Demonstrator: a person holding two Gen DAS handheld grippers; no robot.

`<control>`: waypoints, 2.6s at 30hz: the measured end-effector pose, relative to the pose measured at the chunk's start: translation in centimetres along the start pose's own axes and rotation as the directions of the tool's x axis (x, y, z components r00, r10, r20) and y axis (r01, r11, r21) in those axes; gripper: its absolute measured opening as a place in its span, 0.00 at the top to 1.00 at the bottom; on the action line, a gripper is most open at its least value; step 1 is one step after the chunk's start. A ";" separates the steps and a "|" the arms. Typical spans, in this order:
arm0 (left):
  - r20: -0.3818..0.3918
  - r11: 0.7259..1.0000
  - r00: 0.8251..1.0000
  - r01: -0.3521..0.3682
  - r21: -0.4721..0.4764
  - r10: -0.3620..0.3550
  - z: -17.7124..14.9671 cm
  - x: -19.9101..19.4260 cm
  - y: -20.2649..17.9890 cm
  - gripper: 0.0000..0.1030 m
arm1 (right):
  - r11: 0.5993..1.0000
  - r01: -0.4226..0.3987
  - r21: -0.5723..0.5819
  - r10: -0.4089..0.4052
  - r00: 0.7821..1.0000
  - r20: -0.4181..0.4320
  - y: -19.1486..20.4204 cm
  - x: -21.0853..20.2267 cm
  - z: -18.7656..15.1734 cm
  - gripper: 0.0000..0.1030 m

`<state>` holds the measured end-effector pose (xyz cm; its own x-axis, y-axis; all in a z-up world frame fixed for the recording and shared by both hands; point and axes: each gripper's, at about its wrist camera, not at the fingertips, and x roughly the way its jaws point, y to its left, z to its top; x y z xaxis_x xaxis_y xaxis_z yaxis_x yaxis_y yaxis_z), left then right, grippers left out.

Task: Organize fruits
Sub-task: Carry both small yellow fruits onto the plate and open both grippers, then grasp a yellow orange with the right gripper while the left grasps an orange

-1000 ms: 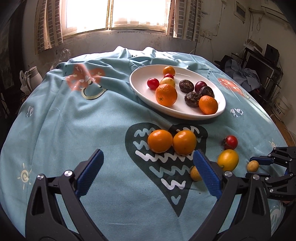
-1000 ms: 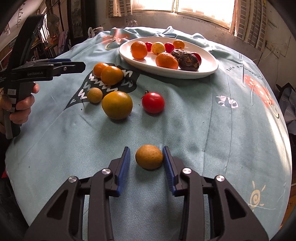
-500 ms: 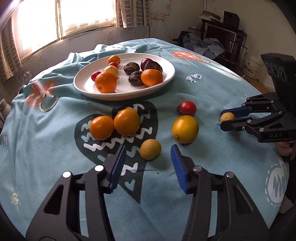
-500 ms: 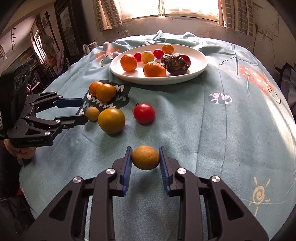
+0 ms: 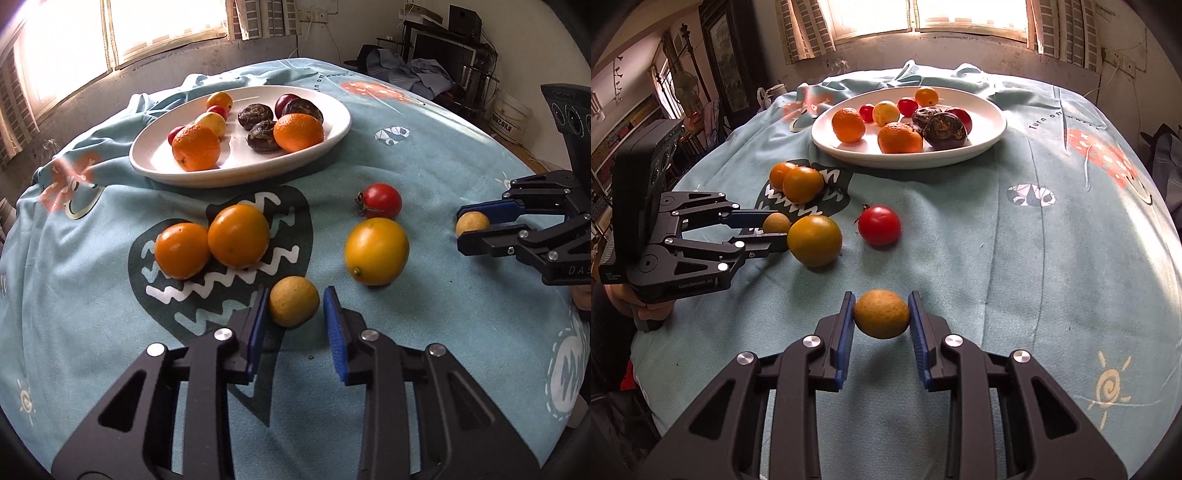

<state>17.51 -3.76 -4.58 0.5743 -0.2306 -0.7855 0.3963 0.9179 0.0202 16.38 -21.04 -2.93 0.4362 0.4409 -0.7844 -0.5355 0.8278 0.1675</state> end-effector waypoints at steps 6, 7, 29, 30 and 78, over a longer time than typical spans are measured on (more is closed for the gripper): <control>0.020 1.000 1.000 -0.010 -0.014 0.010 -0.1 -0.7 0.1 0.73 | 1.000 -0.022 0.009 0.022 1.000 0.011 -0.2 0.0 0.1 0.72; 0.028 1.000 1.000 -0.008 -0.023 0.009 -0.1 -1.0 0.3 0.73 | 1.000 -0.030 0.006 0.030 0.999 0.028 -0.1 -0.2 0.2 0.72; 0.145 0.972 0.982 -0.085 -0.220 0.119 13.8 2.4 7.6 0.73 | 0.976 -0.048 0.213 -0.024 0.946 0.323 -4.0 4.3 13.4 0.71; 0.138 0.969 0.983 -0.091 -0.228 0.125 13.9 2.6 7.8 0.55 | 0.975 -0.047 0.217 -0.023 0.951 0.309 -4.2 4.7 13.6 0.62; 0.058 0.850 0.951 -0.245 -0.466 0.305 1.6 -3.7 12.1 0.02 | 0.969 0.113 -0.220 -0.106 0.993 0.045 7.1 5.2 4.3 0.46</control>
<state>21.35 7.70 -0.39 0.7082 0.0423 -0.7048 -0.1377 0.9873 -0.0791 17.94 -11.39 -3.24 0.5222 0.3658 -0.7704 -0.6287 0.7755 -0.0579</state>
